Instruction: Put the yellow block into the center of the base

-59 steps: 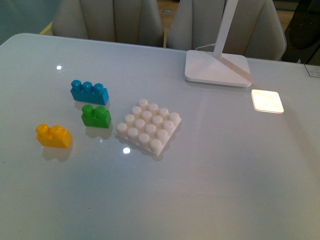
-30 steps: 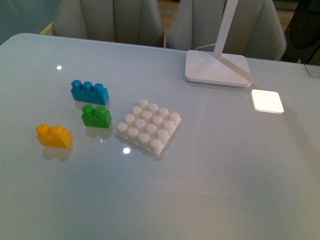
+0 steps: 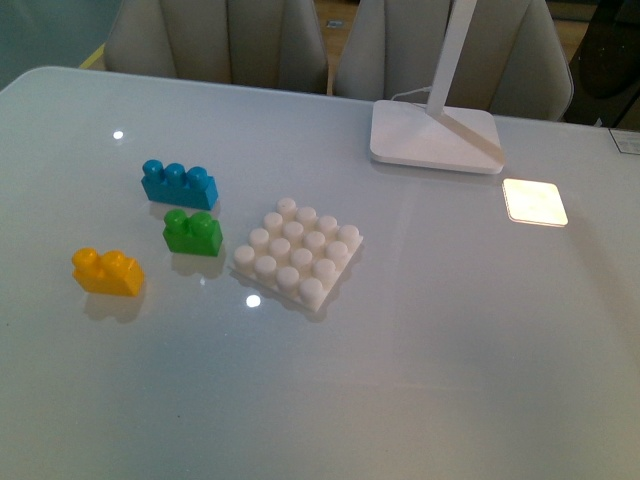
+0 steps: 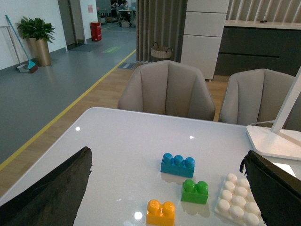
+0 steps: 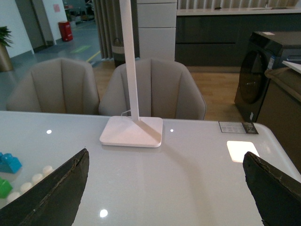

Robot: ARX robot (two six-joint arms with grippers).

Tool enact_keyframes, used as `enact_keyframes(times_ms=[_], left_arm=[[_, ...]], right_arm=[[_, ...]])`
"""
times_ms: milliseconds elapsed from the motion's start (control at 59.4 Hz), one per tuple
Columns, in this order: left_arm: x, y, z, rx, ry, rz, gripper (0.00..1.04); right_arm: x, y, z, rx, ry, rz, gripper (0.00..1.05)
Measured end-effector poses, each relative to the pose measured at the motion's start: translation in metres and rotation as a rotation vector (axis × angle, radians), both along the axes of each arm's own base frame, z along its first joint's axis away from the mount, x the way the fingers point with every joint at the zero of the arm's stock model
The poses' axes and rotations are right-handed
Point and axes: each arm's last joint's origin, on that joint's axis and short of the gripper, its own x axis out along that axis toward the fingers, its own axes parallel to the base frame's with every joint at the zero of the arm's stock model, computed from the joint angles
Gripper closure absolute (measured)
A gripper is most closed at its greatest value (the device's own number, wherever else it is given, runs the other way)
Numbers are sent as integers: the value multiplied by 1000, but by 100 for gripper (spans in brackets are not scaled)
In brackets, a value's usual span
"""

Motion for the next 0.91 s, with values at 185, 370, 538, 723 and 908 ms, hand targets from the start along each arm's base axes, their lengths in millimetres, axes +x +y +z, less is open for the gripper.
enact_keyframes(times_ms=[185,370,538,723,908], left_arm=[[0,0,0,0,0,0,7],[1,-1,0,-92,285,-54,7],[15,-9,-2,-154,494,-61,7],[41,-26,5,-146,453,-114,7],[75,-45,-11,-125,480,-144,7]], right_arm=[[0,0,0,0,0,0,9],[0,0,0,0,0,0,9],[0,0,0,0,0,0,9],[0,0,0,0,0,0,9],[0,0,0,0,0,0,9]])
